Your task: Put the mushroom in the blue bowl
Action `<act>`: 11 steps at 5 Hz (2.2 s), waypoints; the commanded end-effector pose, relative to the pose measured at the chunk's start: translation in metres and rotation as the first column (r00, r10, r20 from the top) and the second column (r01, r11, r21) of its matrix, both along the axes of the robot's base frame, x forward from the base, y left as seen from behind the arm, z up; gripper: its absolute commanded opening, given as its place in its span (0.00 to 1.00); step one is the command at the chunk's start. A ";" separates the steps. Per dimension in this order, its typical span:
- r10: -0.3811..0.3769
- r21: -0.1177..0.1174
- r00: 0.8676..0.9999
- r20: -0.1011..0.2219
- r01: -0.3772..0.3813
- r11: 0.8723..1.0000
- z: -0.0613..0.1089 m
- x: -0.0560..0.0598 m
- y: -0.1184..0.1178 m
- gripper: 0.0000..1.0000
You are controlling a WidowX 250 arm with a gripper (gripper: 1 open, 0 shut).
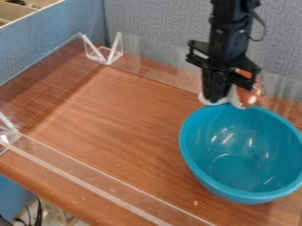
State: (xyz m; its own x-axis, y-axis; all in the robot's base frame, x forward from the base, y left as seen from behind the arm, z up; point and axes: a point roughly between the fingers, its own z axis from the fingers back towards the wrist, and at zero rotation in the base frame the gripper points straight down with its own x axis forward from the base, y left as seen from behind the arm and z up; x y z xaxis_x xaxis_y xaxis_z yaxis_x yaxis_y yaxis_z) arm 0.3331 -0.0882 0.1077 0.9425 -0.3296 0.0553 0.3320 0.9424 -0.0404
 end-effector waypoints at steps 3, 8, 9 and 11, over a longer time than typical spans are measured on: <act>0.021 -0.004 0.999 0.035 -0.021 1.000 -0.003 0.000 0.011 0.00; 0.088 0.002 0.993 0.074 -0.088 0.996 0.005 -0.010 -0.021 0.00; 0.088 0.003 0.994 0.064 -0.089 0.996 -0.002 -0.008 -0.025 0.00; 0.030 0.005 0.998 0.046 -0.030 1.000 -0.017 -0.023 -0.038 1.00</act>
State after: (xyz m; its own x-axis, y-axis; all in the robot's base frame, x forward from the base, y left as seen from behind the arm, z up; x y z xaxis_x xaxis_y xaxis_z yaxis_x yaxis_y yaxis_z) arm 0.3073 -0.1232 0.0767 0.9536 -0.2966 0.0510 0.2978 0.9544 -0.0185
